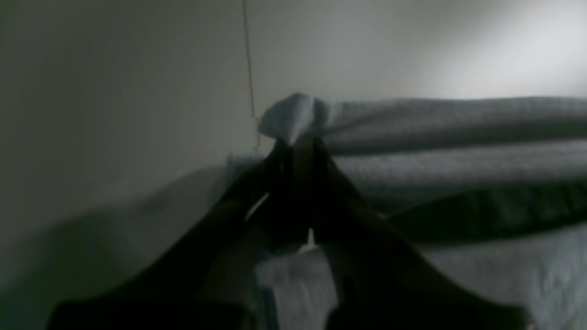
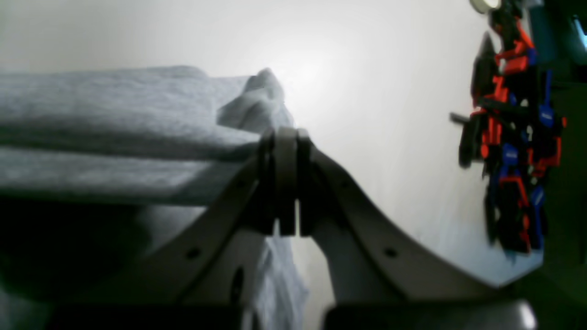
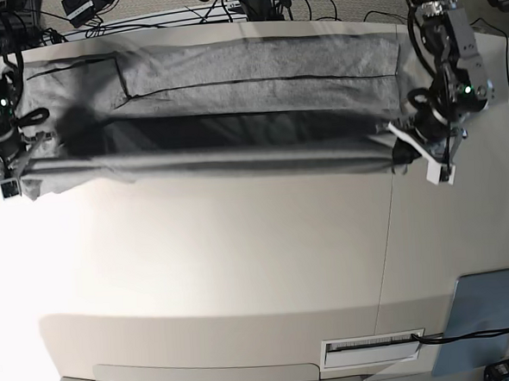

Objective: Fold the T-shirt properly
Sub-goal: 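Lift the hem with both grippers and fold it over onto the shoulder fold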

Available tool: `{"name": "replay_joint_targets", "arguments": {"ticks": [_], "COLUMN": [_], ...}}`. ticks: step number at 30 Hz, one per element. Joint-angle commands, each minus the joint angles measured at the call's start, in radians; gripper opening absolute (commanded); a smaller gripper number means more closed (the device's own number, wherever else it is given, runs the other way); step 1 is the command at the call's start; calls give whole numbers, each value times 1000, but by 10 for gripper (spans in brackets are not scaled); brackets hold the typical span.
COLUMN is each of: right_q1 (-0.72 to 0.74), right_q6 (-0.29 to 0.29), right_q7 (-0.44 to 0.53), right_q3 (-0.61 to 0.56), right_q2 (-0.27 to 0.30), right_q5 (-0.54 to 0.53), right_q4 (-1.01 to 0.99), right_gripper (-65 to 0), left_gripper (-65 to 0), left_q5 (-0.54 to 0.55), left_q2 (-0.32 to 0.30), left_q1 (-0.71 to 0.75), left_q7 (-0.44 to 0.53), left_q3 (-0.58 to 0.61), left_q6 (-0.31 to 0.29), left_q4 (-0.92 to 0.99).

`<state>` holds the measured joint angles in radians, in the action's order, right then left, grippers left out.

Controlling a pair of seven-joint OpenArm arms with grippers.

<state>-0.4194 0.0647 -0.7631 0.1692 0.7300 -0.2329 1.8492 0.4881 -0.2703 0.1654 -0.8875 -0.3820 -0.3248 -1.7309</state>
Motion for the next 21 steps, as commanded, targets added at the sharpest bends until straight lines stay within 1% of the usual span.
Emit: {"name": "replay_joint_targets", "arguments": {"ticks": [1, 5, 8, 12, 16, 21], "right_q1": [-19, -90, -130, -154, -154, -154], "right_q6": [19, 17, 6, 6, 5, 6], "right_q7": [3, -7, -10, -12, -33, -84], "right_q3": [35, 98, 109, 109, 109, 109], "right_q2": [6, -55, -77, -104, -106, -106], "right_q5": [24, 25, 25, 36, 52, 84], "right_q4": [25, 61, 64, 64, 64, 68], "right_gripper": [-650, -650, -650, -650, -650, -650], "left_gripper": [-650, -650, -650, -650, -650, -650], "left_q5": [0, 0, 0, -1, -5, -4], "left_q2": [-15, -15, -16, -15, -16, -16], "left_q1": [2, 48, 71, 88, 90, 90], "left_q7": [11, 11, 11, 11, 0, -16], "left_q3": [-15, -16, -16, -16, -16, -16], "left_q6": [8, 9, 9, 8, -14, -16], "left_q4": [-25, -37, -38, -37, -37, -38]}}
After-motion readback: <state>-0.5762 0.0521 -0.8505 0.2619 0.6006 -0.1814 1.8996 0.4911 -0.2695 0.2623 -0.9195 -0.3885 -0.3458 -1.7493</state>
